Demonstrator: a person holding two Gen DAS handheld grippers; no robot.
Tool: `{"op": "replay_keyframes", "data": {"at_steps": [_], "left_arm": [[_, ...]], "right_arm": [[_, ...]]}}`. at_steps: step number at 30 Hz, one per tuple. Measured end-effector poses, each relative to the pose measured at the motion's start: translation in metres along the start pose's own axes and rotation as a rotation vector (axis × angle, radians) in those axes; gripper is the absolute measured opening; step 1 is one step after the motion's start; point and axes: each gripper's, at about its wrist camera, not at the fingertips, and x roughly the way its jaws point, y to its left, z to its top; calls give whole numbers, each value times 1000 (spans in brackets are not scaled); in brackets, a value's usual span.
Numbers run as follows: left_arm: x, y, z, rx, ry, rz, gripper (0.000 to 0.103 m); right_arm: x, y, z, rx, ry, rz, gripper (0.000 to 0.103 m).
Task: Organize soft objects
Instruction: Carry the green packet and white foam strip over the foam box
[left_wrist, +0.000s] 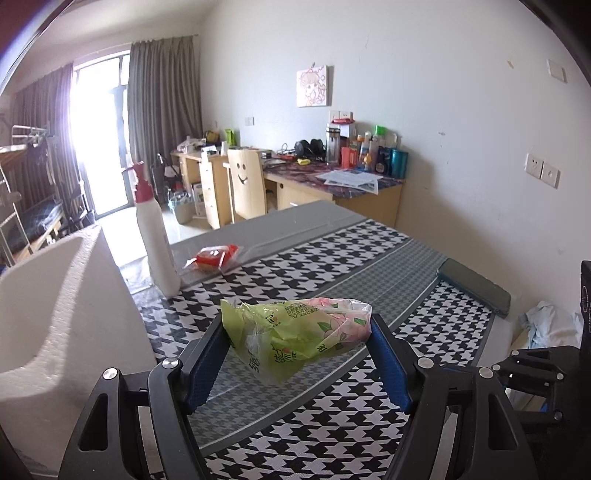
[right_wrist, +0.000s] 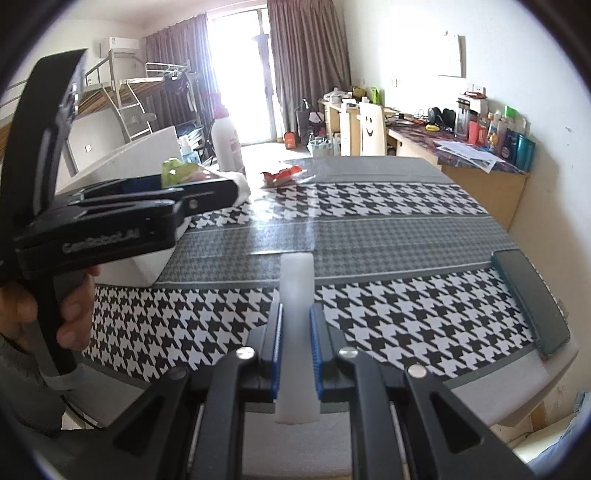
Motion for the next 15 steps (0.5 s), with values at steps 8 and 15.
{"op": "replay_keyframes", "data": {"at_steps": [8, 15], "left_arm": [[-25, 5, 6, 13, -61, 29, 75], [-44, 12, 12, -2, -93, 58, 75]], "right_arm": [[-10, 1, 13, -1, -68, 18, 17], [-14, 2, 23, -6, -105, 31, 17]]}}
